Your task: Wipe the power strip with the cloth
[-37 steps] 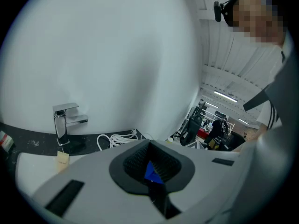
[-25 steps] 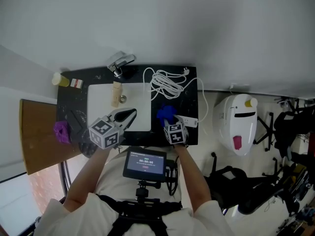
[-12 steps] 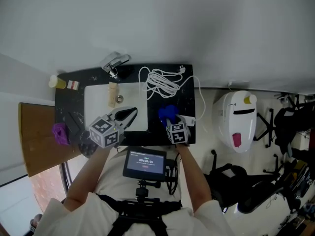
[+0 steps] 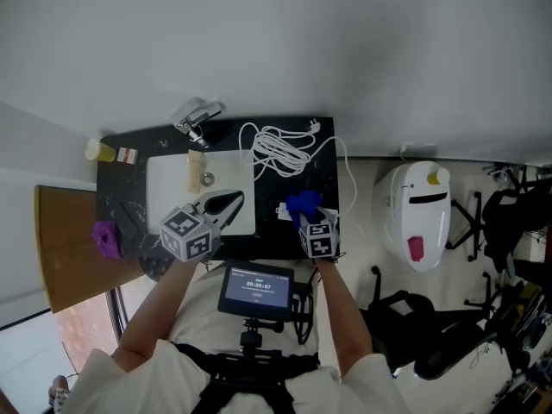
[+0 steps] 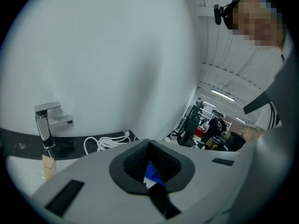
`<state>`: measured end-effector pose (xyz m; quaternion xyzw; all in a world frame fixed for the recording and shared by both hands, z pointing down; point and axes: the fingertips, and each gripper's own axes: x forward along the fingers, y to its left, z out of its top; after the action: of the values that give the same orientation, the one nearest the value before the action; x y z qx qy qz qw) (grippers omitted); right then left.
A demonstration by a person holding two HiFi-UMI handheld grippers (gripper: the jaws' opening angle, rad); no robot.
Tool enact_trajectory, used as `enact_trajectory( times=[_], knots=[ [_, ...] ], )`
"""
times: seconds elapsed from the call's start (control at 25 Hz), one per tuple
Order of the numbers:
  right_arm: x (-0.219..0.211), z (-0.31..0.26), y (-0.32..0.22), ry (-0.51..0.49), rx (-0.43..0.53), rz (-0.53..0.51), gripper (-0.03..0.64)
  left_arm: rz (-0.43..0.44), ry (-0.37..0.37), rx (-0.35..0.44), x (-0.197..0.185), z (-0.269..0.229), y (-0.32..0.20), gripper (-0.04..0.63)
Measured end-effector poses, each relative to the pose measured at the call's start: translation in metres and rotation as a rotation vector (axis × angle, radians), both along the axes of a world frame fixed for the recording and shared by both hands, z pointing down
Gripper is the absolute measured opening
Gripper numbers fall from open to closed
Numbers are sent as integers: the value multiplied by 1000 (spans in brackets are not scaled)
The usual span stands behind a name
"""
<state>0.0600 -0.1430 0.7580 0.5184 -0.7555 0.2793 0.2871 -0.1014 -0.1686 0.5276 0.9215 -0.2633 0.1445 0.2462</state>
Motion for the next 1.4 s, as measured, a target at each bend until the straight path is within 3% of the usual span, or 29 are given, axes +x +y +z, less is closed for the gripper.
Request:
enact_trajectory(
  times=[0.56, 1.4],
  knots=[
    [58, 2, 8, -8, 15, 68, 101, -12, -9, 2, 28, -2, -7, 6],
    [80, 4, 10, -31, 31, 62, 100, 2, -13, 3, 60, 0, -13, 6]
  ],
)
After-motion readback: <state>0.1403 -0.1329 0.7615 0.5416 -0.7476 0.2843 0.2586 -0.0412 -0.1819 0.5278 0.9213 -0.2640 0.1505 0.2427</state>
